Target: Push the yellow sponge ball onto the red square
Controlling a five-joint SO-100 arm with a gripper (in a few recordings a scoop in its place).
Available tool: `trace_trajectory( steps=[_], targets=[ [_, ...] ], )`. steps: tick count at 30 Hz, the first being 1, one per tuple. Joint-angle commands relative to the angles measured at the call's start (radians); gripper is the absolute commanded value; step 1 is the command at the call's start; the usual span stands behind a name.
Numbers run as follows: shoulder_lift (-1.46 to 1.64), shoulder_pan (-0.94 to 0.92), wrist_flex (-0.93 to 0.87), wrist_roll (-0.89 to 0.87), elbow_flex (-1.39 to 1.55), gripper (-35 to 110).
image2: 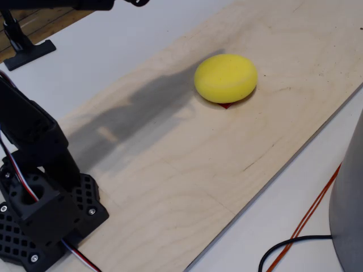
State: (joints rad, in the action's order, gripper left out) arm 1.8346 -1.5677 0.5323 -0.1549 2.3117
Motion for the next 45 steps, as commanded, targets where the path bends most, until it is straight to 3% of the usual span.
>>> trace_trajectory(
  steps=[1, 3, 7, 11, 21, 22, 23, 26, 28, 35, 38, 45],
  targets=[
    [0.077, 0.018, 0.003, 0.115, 0.023, 33],
    [0.103, 0.018, 0.003, 0.144, 0.015, 25],
    [0.115, 0.012, 0.006, 0.100, 0.028, 24],
    [0.115, -0.005, 0.026, 0.031, 0.028, 0],
    [0.044, -0.051, -0.040, -0.110, 0.011, 0],
    [0.054, -0.043, -0.040, -0.087, 0.014, 3],
    [0.064, -0.021, -0.026, -0.014, 0.026, 21],
    [0.121, 0.028, -0.012, 0.129, 0.060, 30],
    [0.153, 0.031, -0.012, 0.149, 0.057, 21],
    [0.161, 0.023, -0.012, 0.149, 0.046, 21],
    [0.158, 0.026, -0.008, 0.146, 0.023, 0],
    [0.137, 0.003, -0.138, 0.072, -0.040, 0]
  ],
)
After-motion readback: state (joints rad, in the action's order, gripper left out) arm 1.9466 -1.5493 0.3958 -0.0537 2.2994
